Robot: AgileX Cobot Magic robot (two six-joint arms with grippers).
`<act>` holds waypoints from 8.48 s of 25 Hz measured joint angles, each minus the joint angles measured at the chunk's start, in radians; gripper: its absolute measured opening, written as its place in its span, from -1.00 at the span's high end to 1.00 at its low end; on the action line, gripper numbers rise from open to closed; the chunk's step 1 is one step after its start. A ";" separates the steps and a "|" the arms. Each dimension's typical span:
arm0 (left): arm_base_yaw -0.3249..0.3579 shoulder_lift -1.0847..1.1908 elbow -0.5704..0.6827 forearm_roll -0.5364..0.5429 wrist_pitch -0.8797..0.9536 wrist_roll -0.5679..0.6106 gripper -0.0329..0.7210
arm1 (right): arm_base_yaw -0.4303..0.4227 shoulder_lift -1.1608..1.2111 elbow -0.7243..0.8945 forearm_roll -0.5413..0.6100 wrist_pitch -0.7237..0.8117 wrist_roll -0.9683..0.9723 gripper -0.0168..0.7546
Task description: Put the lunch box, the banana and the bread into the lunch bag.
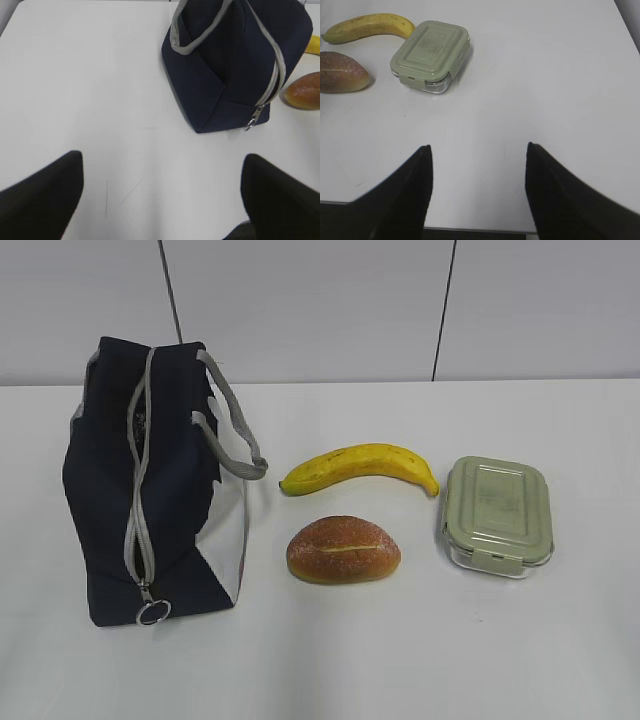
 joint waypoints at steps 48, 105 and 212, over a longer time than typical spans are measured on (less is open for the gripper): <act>0.000 1.691 -0.933 -0.384 -0.011 0.035 -0.23 | 0.000 0.000 0.000 0.000 0.000 0.000 -0.18; 0.000 1.751 -0.934 -0.590 0.007 0.158 0.92 | 0.000 0.068 -0.021 0.030 -0.221 0.000 -0.18; 0.000 1.751 -0.934 -0.590 0.025 0.176 0.92 | -0.420 2.147 -0.571 1.303 -0.024 -1.148 -0.17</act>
